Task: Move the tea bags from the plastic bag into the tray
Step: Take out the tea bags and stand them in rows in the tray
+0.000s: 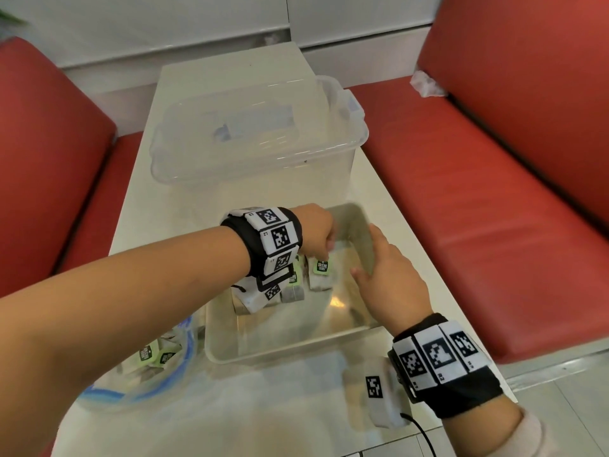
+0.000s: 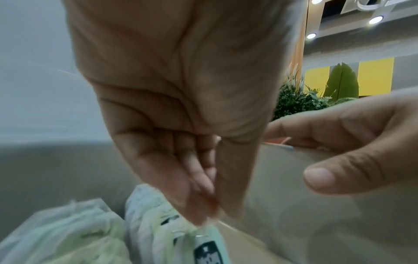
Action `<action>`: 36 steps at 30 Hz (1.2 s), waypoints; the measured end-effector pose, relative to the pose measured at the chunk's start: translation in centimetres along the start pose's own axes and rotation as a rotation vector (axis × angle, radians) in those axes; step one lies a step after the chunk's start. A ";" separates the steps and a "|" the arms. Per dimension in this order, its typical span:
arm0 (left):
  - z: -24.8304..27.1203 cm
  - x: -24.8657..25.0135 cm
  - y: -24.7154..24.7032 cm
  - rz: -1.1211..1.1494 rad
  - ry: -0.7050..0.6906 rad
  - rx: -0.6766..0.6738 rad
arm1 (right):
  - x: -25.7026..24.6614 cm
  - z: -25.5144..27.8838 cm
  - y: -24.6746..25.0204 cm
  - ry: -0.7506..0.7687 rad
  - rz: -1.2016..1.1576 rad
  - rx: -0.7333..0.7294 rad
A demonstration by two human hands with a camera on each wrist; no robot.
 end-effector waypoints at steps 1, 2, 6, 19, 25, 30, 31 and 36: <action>0.1 0.4 -1.1 0.076 -0.020 -0.097 | 0.0 0.0 0.0 -0.004 0.002 0.002; 0.2 0.8 -2.5 0.146 -0.031 -0.204 | 0.0 0.0 0.1 -0.008 0.004 0.004; 0.2 1.7 -6.3 0.167 -0.013 -0.409 | 0.0 0.1 0.2 -0.018 0.014 0.004; 1.1 0.9 -4.6 0.246 -0.004 -0.272 | 0.0 0.3 0.2 -0.019 0.012 -0.039; 9.6 -2.5 3.3 0.513 0.001 0.135 | -5.3 1.8 3.5 0.235 -0.017 0.232; 19.9 -10.1 2.7 0.590 0.208 0.429 | -15.3 8.7 2.2 0.673 -0.336 0.112; 21.6 -11.4 1.7 0.599 0.257 0.463 | -17.1 10.4 0.9 0.756 -0.346 0.035; 26.2 -13.9 -4.5 0.550 0.416 0.393 | -20.9 17.1 -10.3 0.920 0.050 -0.415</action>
Point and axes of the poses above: each hand's wrist, its own z-axis away from the middle knuckle, its own y-axis out of the back of the hand, x = y × z, the point moved 9 cm from there along -z, towards the middle knuckle, and after that the axes turned 7 degrees about -y, right-handed, at the moved point
